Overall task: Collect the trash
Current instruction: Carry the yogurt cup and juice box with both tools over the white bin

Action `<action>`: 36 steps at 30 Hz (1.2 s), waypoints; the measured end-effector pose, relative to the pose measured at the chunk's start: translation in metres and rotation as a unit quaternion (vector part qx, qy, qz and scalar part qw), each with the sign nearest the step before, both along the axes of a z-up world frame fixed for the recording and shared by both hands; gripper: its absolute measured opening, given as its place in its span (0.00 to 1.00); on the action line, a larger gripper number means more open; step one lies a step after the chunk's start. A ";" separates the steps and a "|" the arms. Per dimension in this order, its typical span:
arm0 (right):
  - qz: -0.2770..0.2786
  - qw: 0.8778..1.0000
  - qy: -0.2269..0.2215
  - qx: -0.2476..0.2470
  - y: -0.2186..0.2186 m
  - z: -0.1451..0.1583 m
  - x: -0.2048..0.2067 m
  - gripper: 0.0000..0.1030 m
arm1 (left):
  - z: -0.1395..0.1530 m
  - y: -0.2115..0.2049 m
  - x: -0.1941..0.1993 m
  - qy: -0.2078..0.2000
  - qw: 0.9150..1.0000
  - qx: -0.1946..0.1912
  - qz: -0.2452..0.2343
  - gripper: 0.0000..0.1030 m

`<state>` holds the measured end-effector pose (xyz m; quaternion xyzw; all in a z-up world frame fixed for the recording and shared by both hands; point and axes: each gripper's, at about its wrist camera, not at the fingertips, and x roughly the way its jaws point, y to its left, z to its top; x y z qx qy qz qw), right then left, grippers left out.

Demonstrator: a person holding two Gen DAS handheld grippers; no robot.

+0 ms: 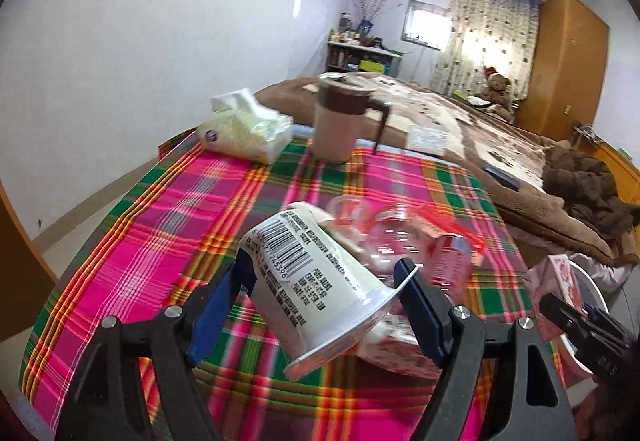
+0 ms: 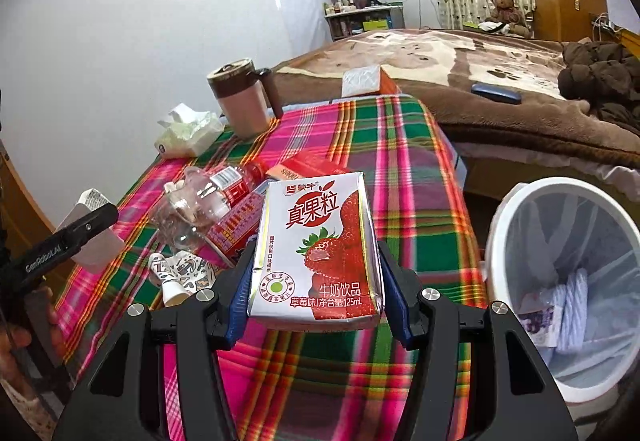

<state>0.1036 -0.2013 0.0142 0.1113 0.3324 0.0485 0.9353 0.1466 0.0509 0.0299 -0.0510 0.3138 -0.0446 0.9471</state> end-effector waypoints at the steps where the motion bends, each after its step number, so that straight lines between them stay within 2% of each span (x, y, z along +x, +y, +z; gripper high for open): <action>1: 0.001 1.000 -0.001 0.000 -0.002 0.001 0.000 0.55 | 0.002 -0.005 -0.002 -0.003 1.000 0.002 -0.008 0.78; 9: -0.017 1.000 -0.015 0.000 -0.030 0.012 -0.015 0.55 | 0.017 -0.049 -0.021 -0.021 0.998 0.014 -0.058 0.78; 21: -0.065 0.997 -0.031 -0.011 -0.086 0.023 -0.035 0.55 | 0.026 -0.121 -0.036 -0.034 0.990 0.024 -0.132 0.78; 28: -0.093 0.995 -0.030 -0.021 -0.114 0.024 -0.043 0.55 | 0.027 -0.164 -0.041 -0.037 0.983 0.023 -0.180 0.78; 36: -0.124 0.992 -0.014 -0.021 -0.155 0.018 -0.047 0.55 | 0.020 -0.218 -0.041 -0.029 0.970 0.017 -0.241 0.78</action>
